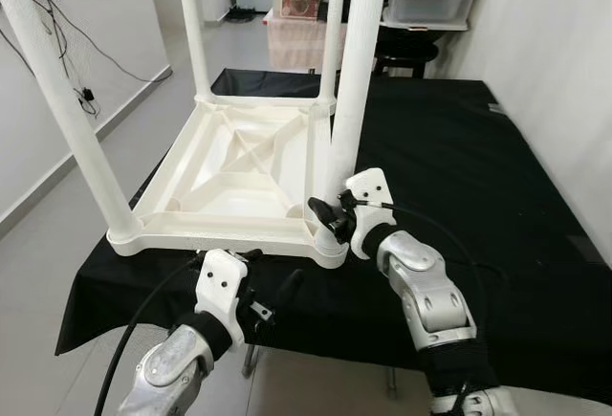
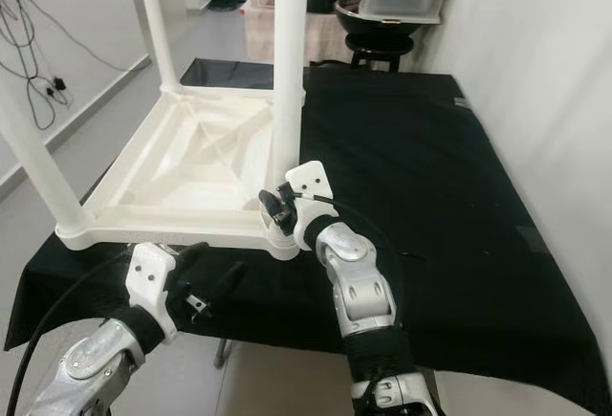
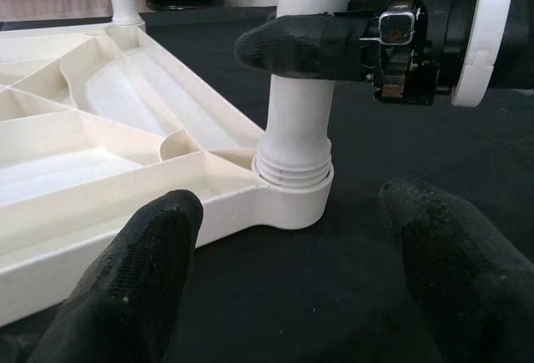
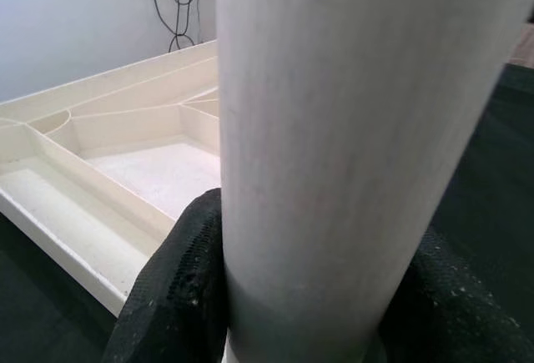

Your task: Building children table

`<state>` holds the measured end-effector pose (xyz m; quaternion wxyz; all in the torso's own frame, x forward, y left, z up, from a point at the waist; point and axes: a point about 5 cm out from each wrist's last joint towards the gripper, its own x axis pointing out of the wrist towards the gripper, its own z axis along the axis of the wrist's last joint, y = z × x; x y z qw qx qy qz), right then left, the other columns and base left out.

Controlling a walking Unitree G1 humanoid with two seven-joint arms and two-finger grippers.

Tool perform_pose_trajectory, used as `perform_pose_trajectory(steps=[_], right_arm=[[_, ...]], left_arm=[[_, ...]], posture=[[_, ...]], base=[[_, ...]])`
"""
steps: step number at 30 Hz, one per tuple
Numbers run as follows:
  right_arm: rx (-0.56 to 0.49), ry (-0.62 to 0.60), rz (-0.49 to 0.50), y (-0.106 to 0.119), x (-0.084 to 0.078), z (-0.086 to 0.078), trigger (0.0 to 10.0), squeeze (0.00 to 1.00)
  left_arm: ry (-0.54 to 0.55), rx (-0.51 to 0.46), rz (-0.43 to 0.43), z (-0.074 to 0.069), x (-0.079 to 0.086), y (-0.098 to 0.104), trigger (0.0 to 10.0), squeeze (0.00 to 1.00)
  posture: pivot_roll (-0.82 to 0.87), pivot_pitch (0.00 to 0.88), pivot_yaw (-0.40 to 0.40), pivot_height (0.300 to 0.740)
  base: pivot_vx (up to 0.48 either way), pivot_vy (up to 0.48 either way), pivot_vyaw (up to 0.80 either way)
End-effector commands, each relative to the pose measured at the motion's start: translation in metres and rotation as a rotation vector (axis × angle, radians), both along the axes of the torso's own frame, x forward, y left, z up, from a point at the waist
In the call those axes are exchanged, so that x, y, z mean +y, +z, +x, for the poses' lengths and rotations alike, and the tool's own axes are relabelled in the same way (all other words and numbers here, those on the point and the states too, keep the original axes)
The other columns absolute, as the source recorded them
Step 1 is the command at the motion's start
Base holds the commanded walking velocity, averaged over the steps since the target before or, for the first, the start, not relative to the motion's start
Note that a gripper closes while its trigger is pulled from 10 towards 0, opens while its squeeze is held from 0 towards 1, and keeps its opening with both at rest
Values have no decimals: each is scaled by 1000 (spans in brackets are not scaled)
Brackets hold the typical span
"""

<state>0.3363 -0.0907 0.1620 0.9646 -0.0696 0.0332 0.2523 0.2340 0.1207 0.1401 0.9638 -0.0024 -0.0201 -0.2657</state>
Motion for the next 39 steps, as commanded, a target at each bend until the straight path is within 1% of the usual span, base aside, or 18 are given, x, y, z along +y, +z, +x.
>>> perform_pose_trajectory(steps=[1, 2, 4, 5, 6, 7, 8, 9, 10, 11, 12, 15, 18, 26, 27, 28, 32, 39], right_arm=[[96, -8, -12, -19, -4, 0, 10000, 1000], [96, -8, -12, -19, -4, 0, 10000, 1000], [65, 75, 92, -1, 7, -3, 10000, 1000], [65, 75, 92, -1, 7, -3, 10000, 1000], [24, 165, 148, 13, 11, -3, 10000, 1000], [-19, 250, 177, 26, 12, -3, 10000, 435], [-61, 357, 180, 36, 10, -2, 10000, 0], [-88, 426, 176, 42, 8, -2, 10000, 0], [-88, 426, 176, 42, 8, -2, 10000, 0], [-118, 486, 93, 43, 3, 2, 10000, 0], [-118, 486, 93, 43, 3, 2, 10000, 0], [-120, 627, 21, 42, 0, 6, 10000, 0], [-122, 675, 4, 44, -3, 11, 10000, 0], [-99, 717, 17, 50, -6, 22, 10000, 0], [-94, 725, 20, 50, -6, 23, 8510, 0], [-89, 729, 21, 50, -7, 23, 0, 0], [-61, 785, 28, 46, -12, 22, 0, 0], [-43, 807, 44, 42, -19, 22, 0, 0]], left_arm=[[12, 6, 8, 1, 3, -3, 10000, 0], [12, 6, 8, 1, 3, -3, 10000, 0], [13, 5, 8, 2, 2, -3, 10000, 0], [13, 5, 8, 2, 2, -3, 10000, 0], [13, 5, 7, 2, 1, -3, 10000, 0], [12, 5, 7, 2, 1, -3, 10000, 0], [11, 5, 5, 2, 0, -3, 10000, 0], [10, 5, 4, 2, 0, -3, 10000, 0], [10, 5, 4, 2, 0, -3, 10000, 0], [9, 5, 1, 2, -2, -3, 10000, 0], [9, 5, 1, 2, -2, -3, 10000, 0], [11, 4, -3, 2, -2, -4, 10000, 0], [14, 4, -4, 1, -3, -4, 10000, 0], [16, 6, -5, 0, -3, -5, 10000, 0], [15, 7, -5, 0, -3, -5, 10000, 0], [13, 8, -5, -1, -3, -5, 10000, 0], [8, 12, -5, -1, -4, -6, 10000, 0], [5, 14, -6, -2, -4, -6, 10000, 0]], posture=[[9, 60, -54, 740], [9, 60, -54, 740], [12, 56, -59, 740], [12, 56, -59, 740], [11, 56, -58, 740], [13, 54, -58, 740], [11, 54, -62, 740], [11, 53, -63, 740], [11, 53, -63, 740], [15, 52, -68, 740], [15, 52, -68, 740], [20, 49, -75, 740], [23, 48, -78, 740], [29, 49, -77, 740], [30, 49, -76, 740], [30, 49, -76, 740], [32, 48, -75, 740], [30, 53, -69, 740]], base=[[0, 0, 0], [0, 0, 0], [0, 0, 0], [0, 0, 0], [0, 0, 0], [0, 0, 0], [0, 0, 0], [0, 0, 0], [0, 0, 0], [0, 0, 0], [0, 0, 0], [0, 0, 0], [0, 0, 0], [0, 0, 0], [0, 0, 0], [0, 0, 0], [0, 0, 0], [0, 0, 0]])
